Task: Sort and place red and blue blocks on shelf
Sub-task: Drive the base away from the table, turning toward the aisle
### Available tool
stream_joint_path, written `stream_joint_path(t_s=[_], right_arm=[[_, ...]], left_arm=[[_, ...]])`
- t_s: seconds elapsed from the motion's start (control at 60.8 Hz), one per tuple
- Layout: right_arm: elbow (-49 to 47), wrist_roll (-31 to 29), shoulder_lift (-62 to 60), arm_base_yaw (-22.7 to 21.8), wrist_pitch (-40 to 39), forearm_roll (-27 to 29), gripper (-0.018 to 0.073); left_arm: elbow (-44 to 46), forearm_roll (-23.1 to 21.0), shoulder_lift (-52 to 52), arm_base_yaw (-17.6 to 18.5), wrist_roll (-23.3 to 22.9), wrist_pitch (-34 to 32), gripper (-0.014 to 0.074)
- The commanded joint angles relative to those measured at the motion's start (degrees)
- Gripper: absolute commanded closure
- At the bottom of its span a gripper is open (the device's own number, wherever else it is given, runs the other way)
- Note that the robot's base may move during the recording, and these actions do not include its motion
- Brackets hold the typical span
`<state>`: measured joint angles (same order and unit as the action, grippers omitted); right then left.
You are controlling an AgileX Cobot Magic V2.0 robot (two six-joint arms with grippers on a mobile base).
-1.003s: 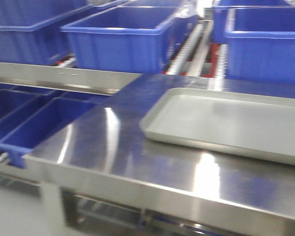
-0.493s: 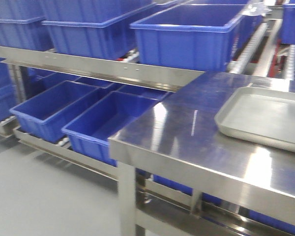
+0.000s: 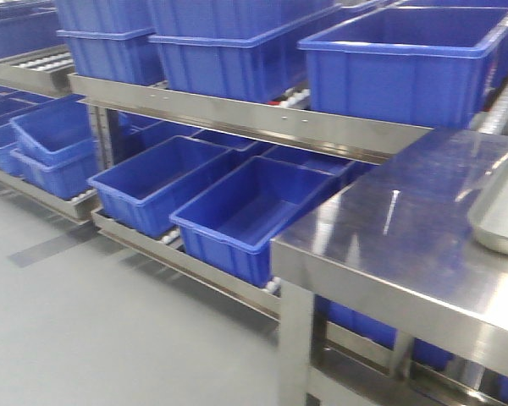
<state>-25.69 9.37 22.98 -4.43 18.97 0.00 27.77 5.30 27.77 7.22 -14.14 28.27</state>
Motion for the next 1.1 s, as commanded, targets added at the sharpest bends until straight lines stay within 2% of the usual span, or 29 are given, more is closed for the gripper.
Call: stream_joint_path(t_s=[0.0, 1.086], right_arm=[[-1.55, -0.34, 0.23, -0.12, -5.67, -0.85, 0.0502], [-1.55, -0.34, 0.23, -0.12, -5.67, -0.85, 0.0502]], left_arm=[[1.71, 0.22, 0.22, -0.11, -0.1, -4.69, 0.0474], [1.71, 0.22, 0.22, -0.11, -0.1, -4.69, 0.0474]])
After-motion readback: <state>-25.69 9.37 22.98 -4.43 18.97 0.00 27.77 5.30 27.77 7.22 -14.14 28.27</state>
